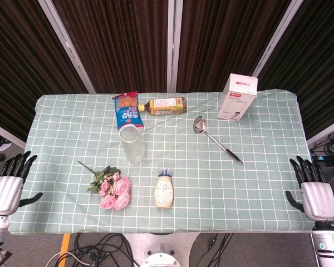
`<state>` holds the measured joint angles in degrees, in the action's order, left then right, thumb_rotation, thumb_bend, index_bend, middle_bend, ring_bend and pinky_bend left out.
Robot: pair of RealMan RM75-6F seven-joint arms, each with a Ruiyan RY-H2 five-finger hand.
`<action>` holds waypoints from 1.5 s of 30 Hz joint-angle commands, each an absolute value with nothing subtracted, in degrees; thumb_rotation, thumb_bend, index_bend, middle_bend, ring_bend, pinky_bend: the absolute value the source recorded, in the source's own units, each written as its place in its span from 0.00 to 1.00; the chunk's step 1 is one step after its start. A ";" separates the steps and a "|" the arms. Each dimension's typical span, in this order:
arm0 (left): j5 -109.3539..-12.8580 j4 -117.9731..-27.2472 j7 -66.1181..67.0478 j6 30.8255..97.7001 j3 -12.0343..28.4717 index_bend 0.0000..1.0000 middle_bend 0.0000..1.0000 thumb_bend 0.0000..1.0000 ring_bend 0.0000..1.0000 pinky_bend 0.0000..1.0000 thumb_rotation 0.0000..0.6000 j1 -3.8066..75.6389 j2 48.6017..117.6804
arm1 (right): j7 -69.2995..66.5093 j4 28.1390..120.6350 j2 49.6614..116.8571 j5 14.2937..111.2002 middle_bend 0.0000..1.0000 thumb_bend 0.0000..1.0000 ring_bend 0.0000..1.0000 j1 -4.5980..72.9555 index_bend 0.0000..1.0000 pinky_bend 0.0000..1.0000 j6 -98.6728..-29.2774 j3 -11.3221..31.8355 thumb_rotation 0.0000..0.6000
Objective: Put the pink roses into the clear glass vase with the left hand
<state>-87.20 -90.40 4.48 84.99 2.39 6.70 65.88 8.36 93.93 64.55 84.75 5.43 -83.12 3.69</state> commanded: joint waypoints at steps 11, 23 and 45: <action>-90.25 -91.05 4.02 84.50 0.55 0.08 0.00 0.01 0.00 0.11 1.00 7.01 65.59 | 7.74 94.57 64.07 84.16 0.00 0.24 0.00 5.59 0.00 0.00 -83.49 4.51 1.00; -97.38 -96.37 4.53 76.54 -3.70 0.07 0.00 0.01 0.00 0.10 1.00 11.73 65.53 | 8.19 96.70 63.63 83.43 0.00 0.24 0.00 6.19 0.00 0.00 -83.10 5.22 1.00; -90.35 -99.70 8.13 55.02 0.30 0.06 0.00 0.01 0.00 0.07 1.00 26.62 71.55 | 7.54 96.14 62.96 82.34 0.00 0.24 0.00 6.50 0.00 0.00 -81.74 5.02 1.00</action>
